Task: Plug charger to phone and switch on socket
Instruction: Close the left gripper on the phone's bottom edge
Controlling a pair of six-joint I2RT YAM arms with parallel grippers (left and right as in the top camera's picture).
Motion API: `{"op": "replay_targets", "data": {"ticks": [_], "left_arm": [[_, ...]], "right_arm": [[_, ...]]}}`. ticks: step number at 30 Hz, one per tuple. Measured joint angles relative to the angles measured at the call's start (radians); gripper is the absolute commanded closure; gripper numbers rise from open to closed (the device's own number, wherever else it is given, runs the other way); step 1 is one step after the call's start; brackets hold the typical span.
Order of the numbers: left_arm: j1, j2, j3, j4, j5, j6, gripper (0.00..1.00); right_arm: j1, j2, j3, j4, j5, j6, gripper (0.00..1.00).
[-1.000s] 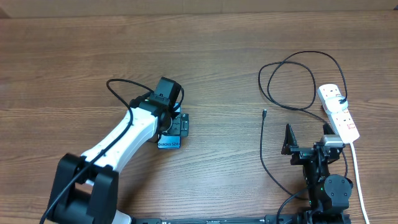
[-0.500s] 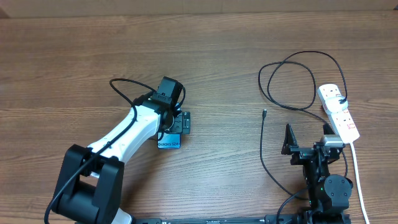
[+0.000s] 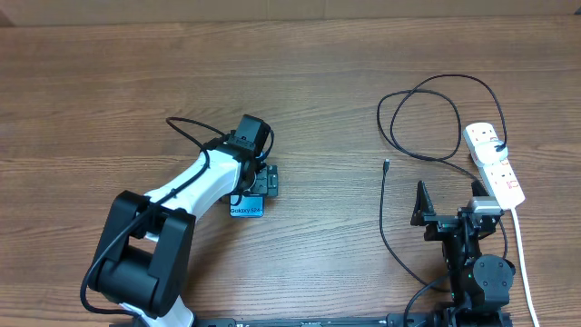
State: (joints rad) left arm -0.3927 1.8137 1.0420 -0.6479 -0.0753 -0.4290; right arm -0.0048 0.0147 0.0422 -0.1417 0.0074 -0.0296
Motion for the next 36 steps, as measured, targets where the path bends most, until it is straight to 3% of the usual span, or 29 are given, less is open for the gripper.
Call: {"op": "replay_targets", "data": {"ticks": [11,22,31,36], "left_arm": [[0.0,0.032,0.033,0.008,0.003,-0.044,0.01],[0.0,0.04,0.047,-0.02,0.016,-0.036,0.28],[0.0,0.04,0.051,-0.036,0.018,-0.027,0.32],[0.0,0.04,0.051,-0.036,0.018,-0.005,0.41]], "right_arm": [[0.0,0.0,0.0,0.0,0.0,0.0,0.0],[0.0,0.0,0.0,-0.001,0.0,0.0,0.0],[0.0,0.0,0.0,0.0,0.0,-0.001,0.0],[0.0,0.0,0.0,0.0,0.0,0.0,0.0]]}}
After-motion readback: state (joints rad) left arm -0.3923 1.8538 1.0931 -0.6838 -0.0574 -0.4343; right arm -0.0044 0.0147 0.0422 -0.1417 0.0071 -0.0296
